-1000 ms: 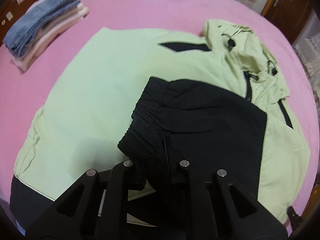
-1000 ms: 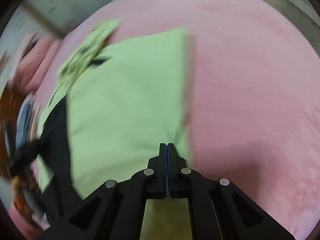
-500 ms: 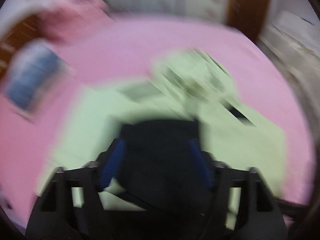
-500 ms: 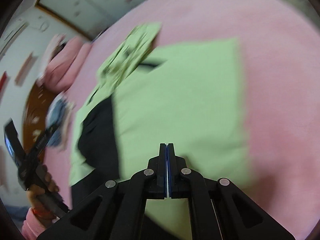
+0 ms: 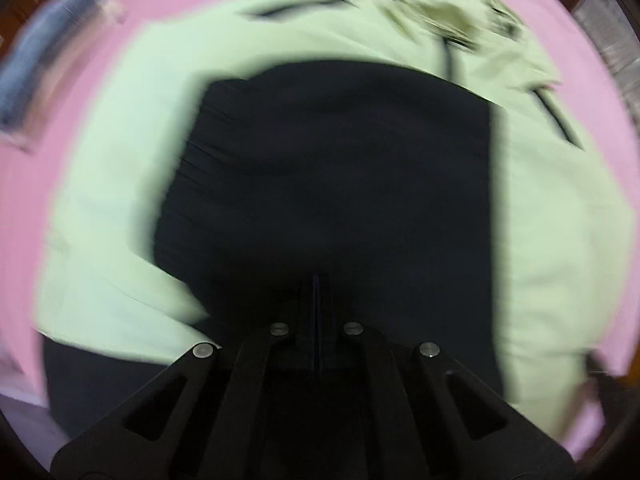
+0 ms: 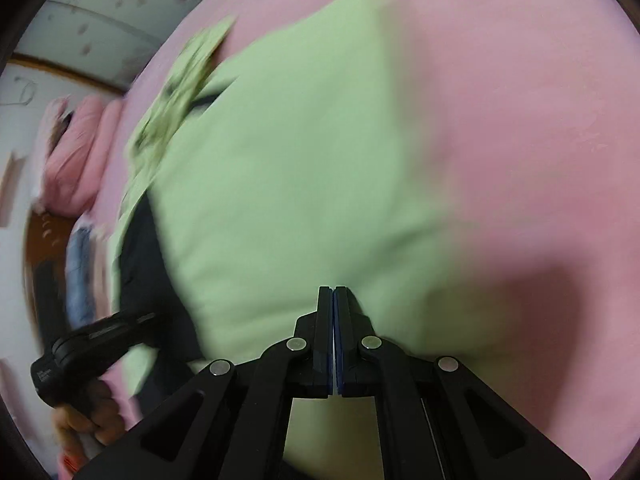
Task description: Fold large clothes
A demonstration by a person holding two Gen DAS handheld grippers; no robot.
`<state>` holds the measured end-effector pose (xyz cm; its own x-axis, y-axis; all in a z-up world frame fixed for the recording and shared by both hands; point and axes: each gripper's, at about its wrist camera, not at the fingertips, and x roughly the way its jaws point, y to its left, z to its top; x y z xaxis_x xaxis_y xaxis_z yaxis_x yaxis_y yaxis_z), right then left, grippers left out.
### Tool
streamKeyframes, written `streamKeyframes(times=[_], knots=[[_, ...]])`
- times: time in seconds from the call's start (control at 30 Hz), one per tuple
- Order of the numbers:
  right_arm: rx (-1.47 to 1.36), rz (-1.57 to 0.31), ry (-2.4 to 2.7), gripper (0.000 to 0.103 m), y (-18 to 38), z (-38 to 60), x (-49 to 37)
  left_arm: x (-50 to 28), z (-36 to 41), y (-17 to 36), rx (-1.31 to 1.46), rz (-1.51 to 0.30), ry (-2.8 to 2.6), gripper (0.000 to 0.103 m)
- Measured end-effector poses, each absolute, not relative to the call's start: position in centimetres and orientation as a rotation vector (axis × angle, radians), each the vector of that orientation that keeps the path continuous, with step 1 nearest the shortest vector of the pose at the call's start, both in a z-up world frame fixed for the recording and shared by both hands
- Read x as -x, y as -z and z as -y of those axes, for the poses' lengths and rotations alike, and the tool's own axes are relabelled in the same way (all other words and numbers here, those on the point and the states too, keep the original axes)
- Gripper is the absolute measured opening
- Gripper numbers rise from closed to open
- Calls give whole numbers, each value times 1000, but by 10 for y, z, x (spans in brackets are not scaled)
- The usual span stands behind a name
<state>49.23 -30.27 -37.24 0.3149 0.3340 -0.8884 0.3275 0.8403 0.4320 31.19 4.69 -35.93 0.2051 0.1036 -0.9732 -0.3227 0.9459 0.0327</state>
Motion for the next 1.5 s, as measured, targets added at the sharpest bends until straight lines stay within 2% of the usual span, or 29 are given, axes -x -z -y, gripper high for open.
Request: streamKeyframes(times=[0.07,0.17,0.23,0.3,0.37,0.5,0.57,0.67,0.77,0.87,0.93,1.07,1.2,1.3,1.4,1.5], knots=[[-650,-1264,60,0,369,331,-486,-312,-63,356,150,-1304,-364,0],[-371,-1268,176,0,354,333,-491,-317,-56,352,-100,-1286,-406,0],[-343,-1232,189,0,342,330,-493,-316,-34,338,-228,-1233,-378,0],[-423,-1132,85,0,321,313,-498,-316,-14,323,-199,-1195,-269,0],[-531,-1093,-105,0,315,287,-506,-316,0,315,-30,-1219,-109,0],[-692,-1256,-469,0,351,203,-533,-345,18,342,258,-1375,56,0],[-662,-1328,-517,0,366,168,-547,-356,26,354,239,-1415,52,0],[-684,-1278,-510,0,371,164,-574,-374,11,363,254,-1405,35,0],[-706,-1268,-383,0,384,197,-603,-384,-15,366,283,-1384,18,0],[-783,-1222,-313,0,391,259,-626,-391,-41,361,148,-1340,-79,0],[-794,-1158,-240,0,383,302,-630,-391,-60,360,-29,-1297,-235,1],[-639,-1071,1,0,354,355,-632,-393,-80,372,-8,-1321,-196,1],[-554,-1010,117,0,324,361,-624,-384,-70,356,-54,-1304,-233,1],[-668,-988,9,0,303,345,-598,-369,-49,344,23,-1298,-191,1],[-703,-1124,-86,0,316,290,-591,-357,-37,350,84,-1370,-147,1],[-542,-1224,-29,0,335,272,-573,-345,-41,373,4,-1427,-247,1]])
